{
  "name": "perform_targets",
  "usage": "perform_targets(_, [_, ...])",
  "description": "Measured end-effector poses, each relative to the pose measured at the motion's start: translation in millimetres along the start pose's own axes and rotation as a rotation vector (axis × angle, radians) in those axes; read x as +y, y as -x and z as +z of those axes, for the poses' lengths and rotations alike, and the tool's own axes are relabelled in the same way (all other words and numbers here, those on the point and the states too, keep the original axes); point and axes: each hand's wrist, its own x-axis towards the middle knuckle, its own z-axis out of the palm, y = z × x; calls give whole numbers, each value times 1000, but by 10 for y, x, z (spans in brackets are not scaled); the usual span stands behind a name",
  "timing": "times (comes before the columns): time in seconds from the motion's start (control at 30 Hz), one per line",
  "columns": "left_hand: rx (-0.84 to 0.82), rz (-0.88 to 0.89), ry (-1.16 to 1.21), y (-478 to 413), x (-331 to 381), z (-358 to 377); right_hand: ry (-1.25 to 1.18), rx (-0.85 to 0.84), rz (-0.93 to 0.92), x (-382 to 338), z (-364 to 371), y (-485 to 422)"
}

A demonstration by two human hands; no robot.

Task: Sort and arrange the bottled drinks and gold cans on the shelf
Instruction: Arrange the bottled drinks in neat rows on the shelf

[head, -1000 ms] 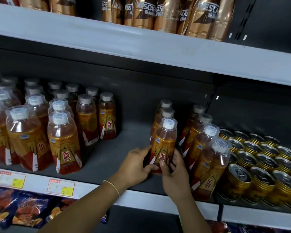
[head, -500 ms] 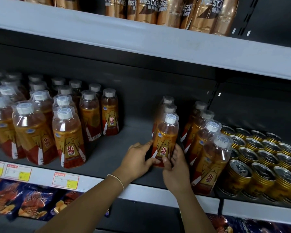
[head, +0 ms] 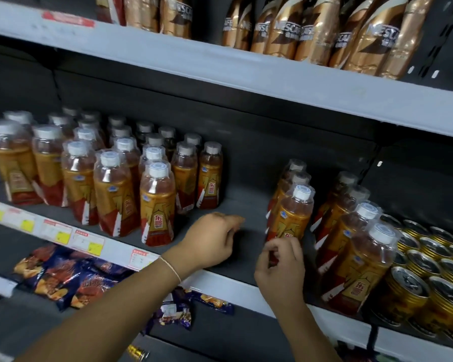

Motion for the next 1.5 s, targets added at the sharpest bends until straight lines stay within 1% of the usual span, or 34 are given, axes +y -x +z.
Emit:
perform_targets(0.07, [33, -37, 9, 111, -55, -235, -105, -80, -34, -206, 164, -17])
perform_targets(0.13, [83, -70, 25, 238, -96, -460, -161, -201, -28, -406, 373, -57])
perform_targets(0.23, [154, -130, 43, 412, -161, -754, -262, -494, 82, -676, 712, -166])
perform_targets(0.3, [189, -184, 35, 520, -234, -913, -368, -655, 136, -850, 921, -259])
perform_targets(0.33, [205, -214, 25, 571, -278, -978, -426, -707, 155, -928, 1013, -299])
perform_targets(0.4, [244, -267, 13, 674, -371, -1076, -542, -756, 202, -1052, 1173, -355])
perform_targets(0.47, [284, -320, 20, 754, -456, -1120, -564, -764, 248, -1108, 1297, -375])
perform_targets(0.53, [313, -372, 24, 807, -525, -1123, -532, -733, 262, -1113, 1375, -361])
perform_targets(0.63, [295, -425, -21, 841, -612, -1047, -498, -666, 268, -1072, 1382, -315])
perform_targets(0.7, [182, -465, -32, 827, -651, -968, -480, -639, 295, -1025, 1326, -288])
perform_targets(0.8, [-77, -506, 68, 755, -677, -845, -431, -617, 324, -903, 1169, -250])
perform_targets(0.87, [-184, -485, 179, 694, -676, -753, -417, -603, 328, -802, 1016, -221])
perform_targets(0.93, [-248, -440, 241, 621, -639, -670, -415, -600, 328, -691, 836, -182])
perform_targets(1.03, [-296, -330, 221, 485, -550, -537, -423, -586, 318, -534, 536, -131])
perform_targets(1.13, [-352, -302, 218, 341, -413, -374, -410, -555, 322, -389, 246, -98])
perform_targets(1.33, [-394, -227, 306, 134, -42, -44, -366, -479, 431, -64, -203, 8])
perform_targets(1.5, [-400, -187, 375, 60, 175, 182, -350, -419, 507, 96, -437, 109])
